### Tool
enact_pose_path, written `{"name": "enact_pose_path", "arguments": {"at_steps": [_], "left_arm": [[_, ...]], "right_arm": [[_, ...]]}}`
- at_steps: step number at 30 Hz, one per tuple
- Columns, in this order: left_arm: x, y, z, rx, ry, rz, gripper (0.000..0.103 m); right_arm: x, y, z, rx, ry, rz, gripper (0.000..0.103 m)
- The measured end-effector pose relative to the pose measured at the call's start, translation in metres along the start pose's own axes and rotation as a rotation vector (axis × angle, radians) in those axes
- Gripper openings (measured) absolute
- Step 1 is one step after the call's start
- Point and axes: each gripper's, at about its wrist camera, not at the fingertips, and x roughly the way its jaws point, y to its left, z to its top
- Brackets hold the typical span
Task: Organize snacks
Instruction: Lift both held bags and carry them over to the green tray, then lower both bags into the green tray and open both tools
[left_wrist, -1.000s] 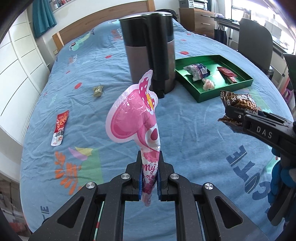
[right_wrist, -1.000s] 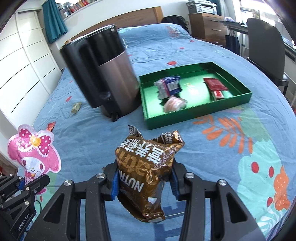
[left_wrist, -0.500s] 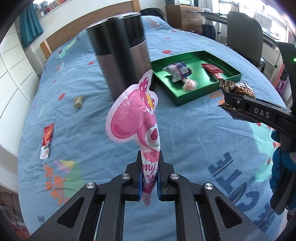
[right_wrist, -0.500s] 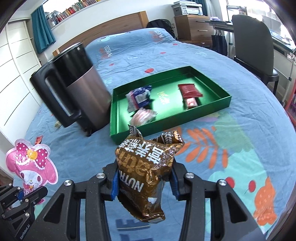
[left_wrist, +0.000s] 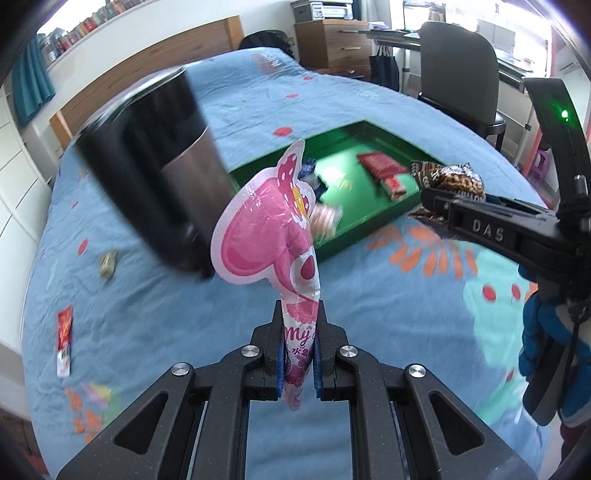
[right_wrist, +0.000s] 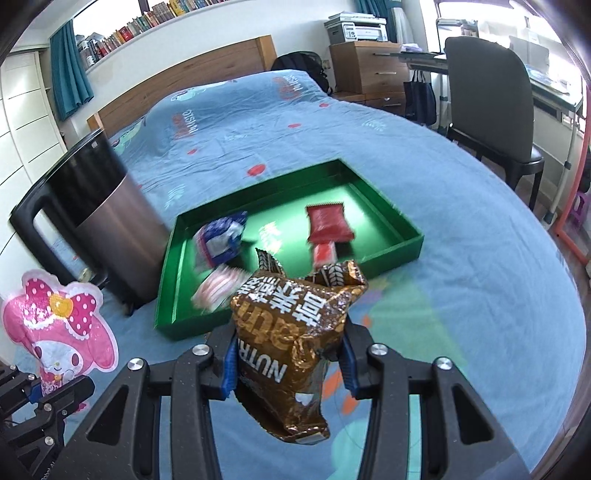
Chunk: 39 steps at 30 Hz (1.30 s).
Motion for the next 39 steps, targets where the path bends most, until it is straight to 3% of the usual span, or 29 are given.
{"name": "enact_pose_path", "arguments": {"at_steps": [11, 18, 39], "left_arm": [[0.053, -0.028, 0.075, 0.026, -0.045, -0.017, 0.009], [0.095, -0.038, 0.097, 0.0, -0.024, -0.012, 0.009], [0.17, -0.049, 0.099, 0.0, 0.063, -0.003, 0.01]], "right_arm": [[0.045, -0.021, 0.056, -0.027, -0.051, -0.02, 0.103], [0.078, -0.033, 0.072, -0.053, -0.039, -0.047, 0.103], [0.138, -0.052, 0.063, -0.052, 0.009, -0.068, 0.103]]}}
